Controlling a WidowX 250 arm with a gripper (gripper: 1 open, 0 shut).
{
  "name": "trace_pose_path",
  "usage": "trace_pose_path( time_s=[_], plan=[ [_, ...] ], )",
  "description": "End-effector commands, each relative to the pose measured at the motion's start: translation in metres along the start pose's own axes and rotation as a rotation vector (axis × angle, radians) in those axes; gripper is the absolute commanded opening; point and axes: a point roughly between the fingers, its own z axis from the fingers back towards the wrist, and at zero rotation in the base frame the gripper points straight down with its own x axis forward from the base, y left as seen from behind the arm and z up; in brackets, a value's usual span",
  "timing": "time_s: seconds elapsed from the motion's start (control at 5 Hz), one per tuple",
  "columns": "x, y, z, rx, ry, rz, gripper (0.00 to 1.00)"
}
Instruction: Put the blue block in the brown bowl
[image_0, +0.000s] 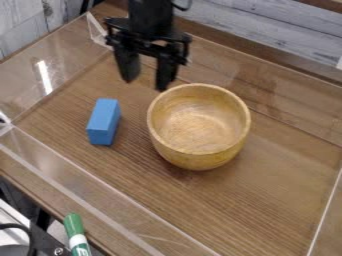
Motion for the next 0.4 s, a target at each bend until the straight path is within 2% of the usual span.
trace_pose_path(
  time_s=[0.0, 0.2],
  plan=[
    [-0.0025, 0.0154, 0.0094, 0.008, -0.063, 0.009, 1.00],
    [-0.0035, 0.0178, 0.0044, 0.009, -0.056, 0.011, 1.00]
  ],
)
